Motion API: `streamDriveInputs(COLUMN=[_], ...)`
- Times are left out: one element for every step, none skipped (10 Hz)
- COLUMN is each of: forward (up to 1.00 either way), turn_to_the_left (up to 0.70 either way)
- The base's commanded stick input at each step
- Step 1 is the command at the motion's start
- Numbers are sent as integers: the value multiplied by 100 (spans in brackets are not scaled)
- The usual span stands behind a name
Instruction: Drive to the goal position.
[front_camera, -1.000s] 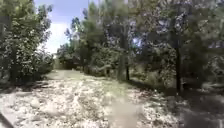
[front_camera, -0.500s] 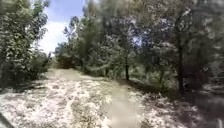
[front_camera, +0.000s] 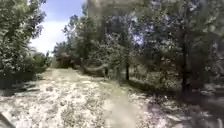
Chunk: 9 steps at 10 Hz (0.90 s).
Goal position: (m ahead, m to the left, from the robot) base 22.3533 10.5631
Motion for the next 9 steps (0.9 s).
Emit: streamDriveInputs(forward=[50, 50, 50, 50, 50, 50, 50, 50, 50], turn_to_the_left=[50, 50, 43, 12, 0, 0, 0, 0, 0])
